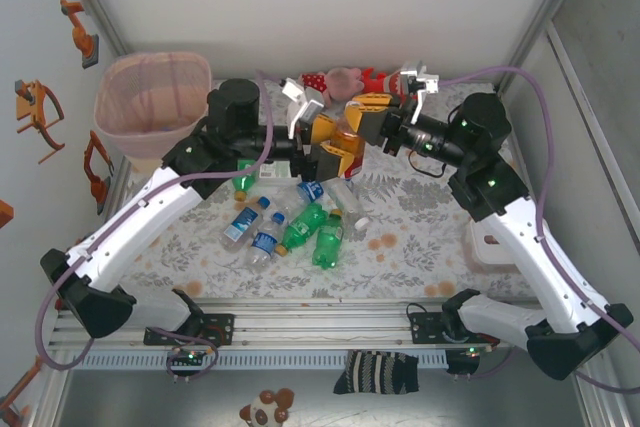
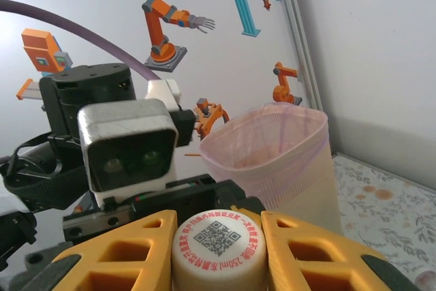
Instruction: Put the plastic bottles in the bin
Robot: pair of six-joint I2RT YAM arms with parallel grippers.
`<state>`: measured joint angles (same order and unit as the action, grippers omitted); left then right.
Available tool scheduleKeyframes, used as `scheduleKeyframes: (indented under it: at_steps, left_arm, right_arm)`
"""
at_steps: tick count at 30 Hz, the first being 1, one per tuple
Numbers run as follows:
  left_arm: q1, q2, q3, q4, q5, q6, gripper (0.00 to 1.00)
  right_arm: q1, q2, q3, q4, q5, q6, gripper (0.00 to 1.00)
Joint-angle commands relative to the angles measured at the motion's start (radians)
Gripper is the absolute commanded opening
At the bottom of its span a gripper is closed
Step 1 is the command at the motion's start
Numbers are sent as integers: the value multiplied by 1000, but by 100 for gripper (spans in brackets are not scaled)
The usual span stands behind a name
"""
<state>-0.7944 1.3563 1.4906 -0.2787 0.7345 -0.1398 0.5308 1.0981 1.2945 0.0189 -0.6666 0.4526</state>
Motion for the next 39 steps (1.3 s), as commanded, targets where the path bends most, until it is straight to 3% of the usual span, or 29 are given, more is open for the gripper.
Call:
scheduleKeyframes:
  at_steps: [1, 13, 25, 27, 32, 39]
  left_arm:
    - [-8, 18, 20, -7, 47, 43, 81]
    - [-10, 13, -18, 30, 110, 96, 74]
    - [-8, -14, -46, 66, 137, 114, 60]
    - [-9, -19, -46, 57, 123, 119, 59]
    - [3, -37, -43, 27, 73, 134, 59]
    - [74, -69, -11, -79, -75, 144, 59]
  right_arm:
    - [6, -23, 6, 59, -16, 17, 19]
    - [7, -24, 17, 96, -40, 66, 19]
    - [8, -24, 19, 98, -33, 72, 20]
    - [10, -27, 20, 90, -24, 69, 25]
    - [9, -48, 27, 12, 28, 24, 53]
    - [9, -106, 35, -145, 157, -73, 59]
